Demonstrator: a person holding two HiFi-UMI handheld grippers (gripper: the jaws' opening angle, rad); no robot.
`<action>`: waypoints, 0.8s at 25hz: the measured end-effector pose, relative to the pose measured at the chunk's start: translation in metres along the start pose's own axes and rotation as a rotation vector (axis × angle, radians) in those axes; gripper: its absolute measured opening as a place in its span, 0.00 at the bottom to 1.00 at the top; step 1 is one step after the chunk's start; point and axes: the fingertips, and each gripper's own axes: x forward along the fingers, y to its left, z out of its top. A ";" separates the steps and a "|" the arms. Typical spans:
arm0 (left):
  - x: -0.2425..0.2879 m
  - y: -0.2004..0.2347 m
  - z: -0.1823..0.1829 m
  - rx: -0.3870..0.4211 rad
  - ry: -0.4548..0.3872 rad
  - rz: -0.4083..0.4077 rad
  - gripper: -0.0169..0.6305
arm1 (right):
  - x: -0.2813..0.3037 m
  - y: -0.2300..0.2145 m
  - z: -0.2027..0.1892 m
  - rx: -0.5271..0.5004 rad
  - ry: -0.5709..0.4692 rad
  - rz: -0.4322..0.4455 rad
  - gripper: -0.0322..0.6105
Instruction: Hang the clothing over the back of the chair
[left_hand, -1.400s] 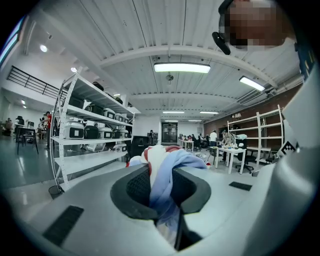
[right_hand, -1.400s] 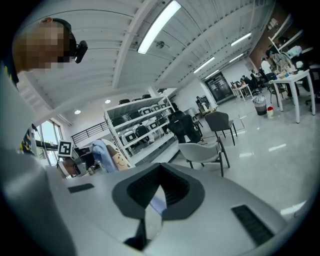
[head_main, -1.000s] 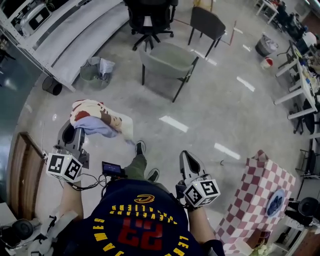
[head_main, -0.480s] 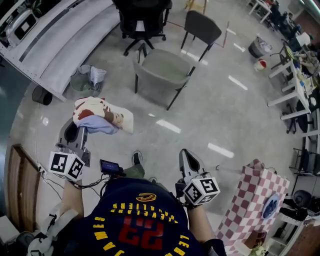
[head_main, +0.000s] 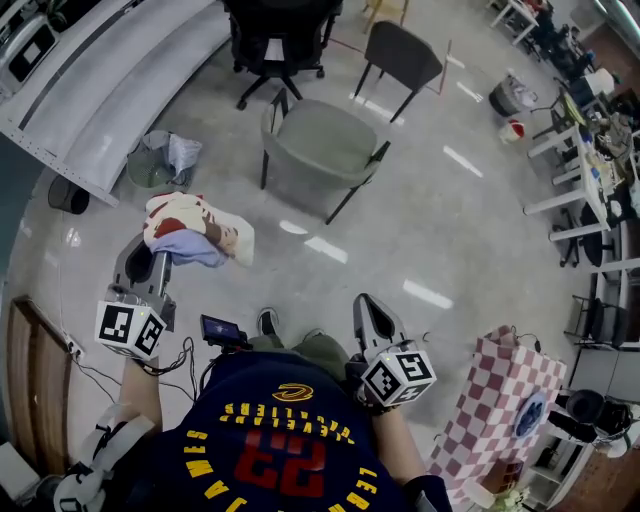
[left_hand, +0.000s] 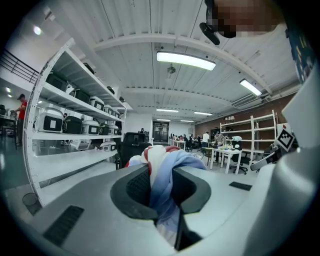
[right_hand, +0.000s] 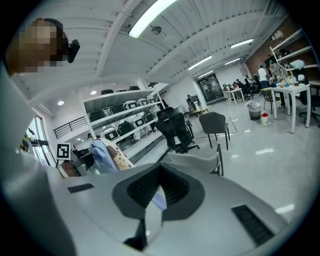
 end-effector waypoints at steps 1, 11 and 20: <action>0.004 0.003 -0.001 -0.004 0.003 -0.001 0.12 | 0.005 0.000 0.002 -0.001 0.002 -0.002 0.04; 0.058 0.002 -0.014 0.005 0.047 0.014 0.12 | 0.059 -0.035 0.011 0.027 0.037 0.036 0.04; 0.123 0.006 -0.013 -0.014 0.078 0.112 0.12 | 0.139 -0.076 0.075 0.000 0.052 0.151 0.04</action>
